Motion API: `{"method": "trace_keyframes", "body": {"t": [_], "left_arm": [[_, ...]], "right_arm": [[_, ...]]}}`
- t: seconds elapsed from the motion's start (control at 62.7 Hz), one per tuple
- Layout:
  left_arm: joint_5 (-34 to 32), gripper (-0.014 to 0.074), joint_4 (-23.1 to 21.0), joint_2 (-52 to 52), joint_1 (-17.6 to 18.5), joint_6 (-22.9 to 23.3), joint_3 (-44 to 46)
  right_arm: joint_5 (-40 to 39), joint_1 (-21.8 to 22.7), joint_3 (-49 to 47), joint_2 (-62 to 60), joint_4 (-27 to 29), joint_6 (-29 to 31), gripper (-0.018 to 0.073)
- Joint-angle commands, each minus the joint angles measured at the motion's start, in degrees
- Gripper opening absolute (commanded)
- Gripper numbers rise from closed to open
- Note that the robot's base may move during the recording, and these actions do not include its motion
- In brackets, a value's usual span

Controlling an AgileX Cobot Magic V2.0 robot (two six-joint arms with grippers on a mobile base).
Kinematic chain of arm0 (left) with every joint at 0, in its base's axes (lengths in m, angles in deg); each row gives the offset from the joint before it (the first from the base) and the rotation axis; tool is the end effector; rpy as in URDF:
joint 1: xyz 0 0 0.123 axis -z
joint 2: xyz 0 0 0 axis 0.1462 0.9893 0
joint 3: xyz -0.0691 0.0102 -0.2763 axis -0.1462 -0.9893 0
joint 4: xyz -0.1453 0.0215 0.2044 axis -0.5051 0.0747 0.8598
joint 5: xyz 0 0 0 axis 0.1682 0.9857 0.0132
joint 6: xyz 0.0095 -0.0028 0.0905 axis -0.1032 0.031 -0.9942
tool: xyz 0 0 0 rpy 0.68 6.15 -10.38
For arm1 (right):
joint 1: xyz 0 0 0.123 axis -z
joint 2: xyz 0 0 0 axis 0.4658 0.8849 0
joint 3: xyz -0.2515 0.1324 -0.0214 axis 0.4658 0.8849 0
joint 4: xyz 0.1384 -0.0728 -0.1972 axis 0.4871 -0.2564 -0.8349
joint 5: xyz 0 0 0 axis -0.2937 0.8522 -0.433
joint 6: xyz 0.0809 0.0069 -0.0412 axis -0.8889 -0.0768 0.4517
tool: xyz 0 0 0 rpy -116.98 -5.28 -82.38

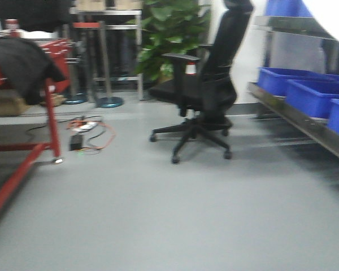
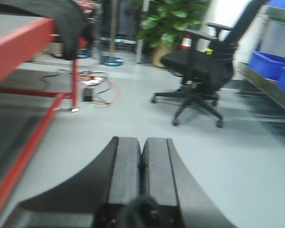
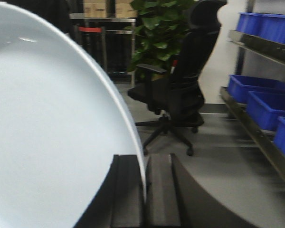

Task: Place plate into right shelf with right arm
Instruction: 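Drive the base past the chair toward the steel shelf of blue bins, then approach the shelf rack, holding the plate in the right gripper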

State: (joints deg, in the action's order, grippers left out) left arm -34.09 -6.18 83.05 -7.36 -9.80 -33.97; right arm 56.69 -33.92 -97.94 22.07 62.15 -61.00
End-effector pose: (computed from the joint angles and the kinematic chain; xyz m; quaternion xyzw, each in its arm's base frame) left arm 0.0571 -0.0016 0.1983 0.0171 0.7009 -0.0002 0.7130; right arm 0.0480 0.0105 0.3144 -0.0348 0.7023 0.0822 0.7063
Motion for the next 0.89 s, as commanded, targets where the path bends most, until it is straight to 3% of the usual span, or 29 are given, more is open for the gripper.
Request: {"method": "trace_keyframes", "body": {"t": [0.0,0.877], "left_arm": [[-5.16,-0.0128,-0.47,-0.59,0.11,0.40,-0.59],[-5.16,-0.0128,-0.47,-0.59,0.11,0.40,-0.59]], "right_arm": [[-5.49,0.23,-1.65,0.71,0.26,0.31,0.0054],[-5.49,0.23,-1.65,0.71,0.26,0.31,0.0054]]}}
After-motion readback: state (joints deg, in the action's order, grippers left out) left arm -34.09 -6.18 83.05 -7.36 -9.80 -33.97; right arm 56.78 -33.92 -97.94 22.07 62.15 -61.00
